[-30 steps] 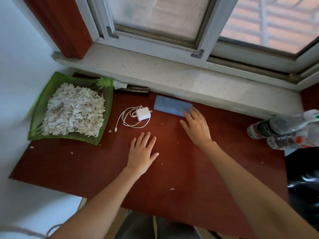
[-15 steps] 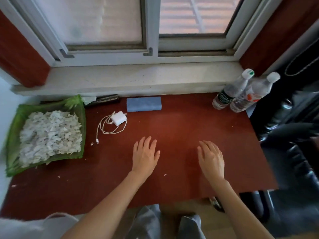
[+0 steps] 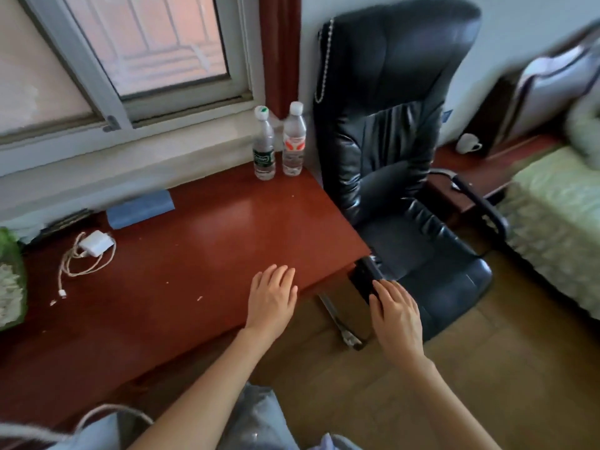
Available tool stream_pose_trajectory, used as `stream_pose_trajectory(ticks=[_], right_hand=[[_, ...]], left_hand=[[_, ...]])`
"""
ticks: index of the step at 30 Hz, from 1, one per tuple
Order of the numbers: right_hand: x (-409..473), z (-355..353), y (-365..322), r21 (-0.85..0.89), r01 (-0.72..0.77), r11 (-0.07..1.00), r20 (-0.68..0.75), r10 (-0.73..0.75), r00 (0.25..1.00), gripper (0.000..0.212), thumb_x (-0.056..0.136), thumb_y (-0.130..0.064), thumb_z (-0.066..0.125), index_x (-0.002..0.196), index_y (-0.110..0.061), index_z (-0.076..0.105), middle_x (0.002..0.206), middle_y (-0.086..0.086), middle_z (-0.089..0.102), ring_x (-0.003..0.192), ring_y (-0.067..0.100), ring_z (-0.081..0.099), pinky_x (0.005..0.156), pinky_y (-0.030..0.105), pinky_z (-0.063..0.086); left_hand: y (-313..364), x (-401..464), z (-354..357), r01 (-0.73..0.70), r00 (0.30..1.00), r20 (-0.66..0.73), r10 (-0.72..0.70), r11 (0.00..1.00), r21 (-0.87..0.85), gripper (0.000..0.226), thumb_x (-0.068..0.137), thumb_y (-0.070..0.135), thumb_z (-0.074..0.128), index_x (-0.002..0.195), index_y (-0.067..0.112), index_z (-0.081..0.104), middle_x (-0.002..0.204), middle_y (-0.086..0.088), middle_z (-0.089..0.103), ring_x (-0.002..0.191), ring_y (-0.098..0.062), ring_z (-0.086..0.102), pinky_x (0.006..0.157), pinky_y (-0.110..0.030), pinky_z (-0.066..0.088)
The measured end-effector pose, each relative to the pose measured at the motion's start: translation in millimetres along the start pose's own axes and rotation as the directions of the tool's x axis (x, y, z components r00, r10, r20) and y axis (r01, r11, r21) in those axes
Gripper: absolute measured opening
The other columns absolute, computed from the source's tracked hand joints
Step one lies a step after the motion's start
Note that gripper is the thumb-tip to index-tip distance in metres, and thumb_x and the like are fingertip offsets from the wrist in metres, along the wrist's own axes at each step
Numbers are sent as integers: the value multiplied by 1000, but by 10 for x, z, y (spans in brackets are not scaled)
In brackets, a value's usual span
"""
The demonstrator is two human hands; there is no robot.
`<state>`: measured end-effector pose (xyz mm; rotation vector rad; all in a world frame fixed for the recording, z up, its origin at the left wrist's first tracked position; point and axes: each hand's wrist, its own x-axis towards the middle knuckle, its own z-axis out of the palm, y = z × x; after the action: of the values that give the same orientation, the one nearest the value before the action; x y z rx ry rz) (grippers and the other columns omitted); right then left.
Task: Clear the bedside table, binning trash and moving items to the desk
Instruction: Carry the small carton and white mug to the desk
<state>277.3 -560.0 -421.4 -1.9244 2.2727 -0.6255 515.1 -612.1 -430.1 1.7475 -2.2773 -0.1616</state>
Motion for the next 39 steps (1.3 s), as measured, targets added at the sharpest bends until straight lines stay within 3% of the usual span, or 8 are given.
stream_pose_trajectory(ticks=[5,10,15,21,30,36,39], right_hand=[[-435,-687,913,-68,-82,994,-60,78,995,34,94,-26,54,125,-12,60,128,8,60,128,27,48,107,44,36],[-771,-1147,1693,-71,-206,976,-47,203,978,36,97,-30,47,127,-13,58,133,8,56,133,27,40,111,44,33],[-1009,-1509,2372,-19,-337,941,-137,331,934,29,97,-26,46,120,-13,60,128,6,59,129,27,43,107,47,36],[-937,-1871,3308,-10,-487,873,-216,474,854,32,96,-24,49,122,-9,59,129,12,58,131,31,42,107,49,36],[91,-2507,4946,-67,-567,821,-238,539,808,32,95,-22,50,123,-7,57,129,14,57,131,32,41,110,45,33],[609,-2764,5770,-47,-621,783,-211,599,772,40,96,-28,46,131,-8,52,137,12,52,135,28,35,112,42,28],[952,-2799,6146,-41,-604,796,-168,590,789,40,96,-28,46,131,-9,51,137,11,51,135,27,35,112,41,28]], left_hand=[[1188,24,108,-163,985,-56,162,986,-27,35,90,26,56,121,12,61,123,-5,62,119,-26,54,98,-46,43],[2132,151,233,-305,952,-49,303,951,-43,41,89,29,42,119,10,62,120,-8,64,115,-29,55,94,-45,45],[3026,301,540,-455,889,5,457,886,-89,36,89,24,57,122,9,60,124,-10,62,119,-30,53,97,-46,43],[4227,733,920,-615,781,28,624,776,-141,36,90,24,55,122,9,59,126,-10,60,120,-29,52,99,-46,41],[5979,1805,1497,-612,777,8,630,757,-230,37,89,22,56,124,8,58,128,-12,58,122,-29,51,101,-46,39],[6739,2345,1748,-587,794,28,607,778,-224,39,90,25,55,126,9,56,131,-13,56,125,-30,48,103,-46,36],[7025,2636,1927,-563,812,42,582,800,-204,40,90,26,54,126,8,56,131,-13,56,124,-29,48,103,-47,37]])
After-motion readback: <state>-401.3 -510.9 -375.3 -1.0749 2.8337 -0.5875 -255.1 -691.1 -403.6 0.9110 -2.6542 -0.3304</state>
